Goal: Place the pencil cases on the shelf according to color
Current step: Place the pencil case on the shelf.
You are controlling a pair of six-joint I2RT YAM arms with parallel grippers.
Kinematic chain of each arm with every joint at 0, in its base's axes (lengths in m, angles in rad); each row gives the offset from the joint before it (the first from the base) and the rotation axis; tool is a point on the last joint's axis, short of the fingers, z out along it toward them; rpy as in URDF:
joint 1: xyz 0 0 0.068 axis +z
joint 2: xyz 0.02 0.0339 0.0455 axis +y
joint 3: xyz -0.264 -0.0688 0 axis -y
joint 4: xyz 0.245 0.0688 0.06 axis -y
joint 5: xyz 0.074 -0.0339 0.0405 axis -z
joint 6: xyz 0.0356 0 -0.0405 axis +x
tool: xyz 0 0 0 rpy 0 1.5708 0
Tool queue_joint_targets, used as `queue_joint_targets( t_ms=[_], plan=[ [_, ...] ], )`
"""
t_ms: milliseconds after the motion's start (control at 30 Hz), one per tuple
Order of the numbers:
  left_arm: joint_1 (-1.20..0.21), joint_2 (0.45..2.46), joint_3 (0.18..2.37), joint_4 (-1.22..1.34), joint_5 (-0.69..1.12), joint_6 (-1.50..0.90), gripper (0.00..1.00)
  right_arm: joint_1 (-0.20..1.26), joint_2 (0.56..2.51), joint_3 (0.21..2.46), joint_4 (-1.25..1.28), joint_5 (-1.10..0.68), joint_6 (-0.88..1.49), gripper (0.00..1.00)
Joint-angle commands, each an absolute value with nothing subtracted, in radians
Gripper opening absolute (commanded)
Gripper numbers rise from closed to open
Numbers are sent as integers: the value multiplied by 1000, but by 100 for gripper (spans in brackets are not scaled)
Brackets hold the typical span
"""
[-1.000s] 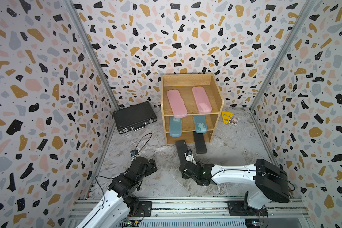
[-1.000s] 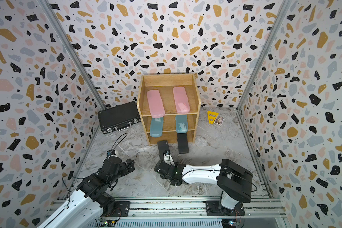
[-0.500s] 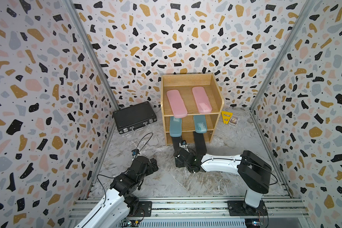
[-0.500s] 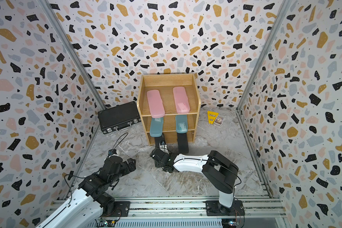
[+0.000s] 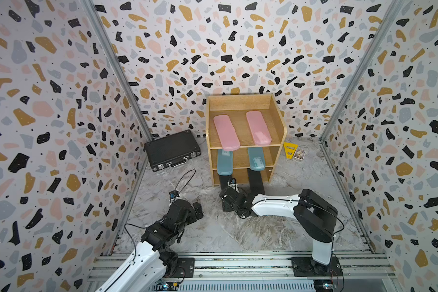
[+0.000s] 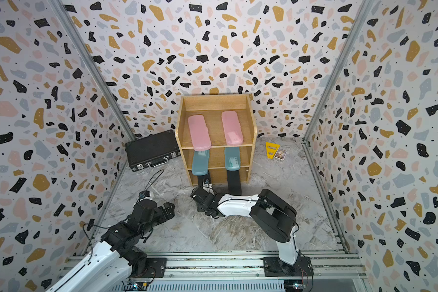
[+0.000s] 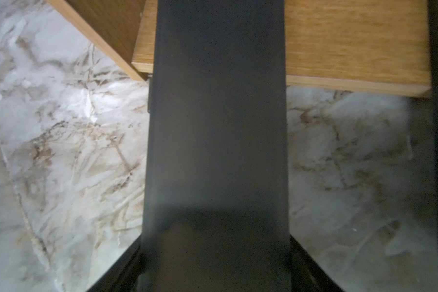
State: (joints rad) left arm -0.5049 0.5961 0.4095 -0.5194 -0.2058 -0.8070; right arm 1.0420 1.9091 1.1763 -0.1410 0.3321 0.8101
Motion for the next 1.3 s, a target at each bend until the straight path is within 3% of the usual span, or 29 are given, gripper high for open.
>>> queue_joint_targets(
  t_ms=[0, 100, 367, 633, 833, 1267],
  plan=[
    [-500, 600, 388, -483, -196, -799, 100, 1032, 1914, 1224, -137, 336, 822, 31],
    [-500, 598, 385, -482, -193, -801, 100, 1028, 1916, 1237, -144, 336, 816, 37],
    [-500, 600, 388, -485, -187, -796, 100, 1028, 1906, 1243, -151, 319, 807, 70],
    [-500, 588, 390, -498, -185, -802, 100, 1028, 1865, 1216, -153, 303, 810, 86],
    [-500, 580, 396, -516, -186, -804, 100, 1029, 1805, 1176, -161, 291, 794, 90],
    [-500, 551, 411, -564, -200, -800, 100, 1061, 1683, 1065, -220, 332, 809, 89]
  ],
)
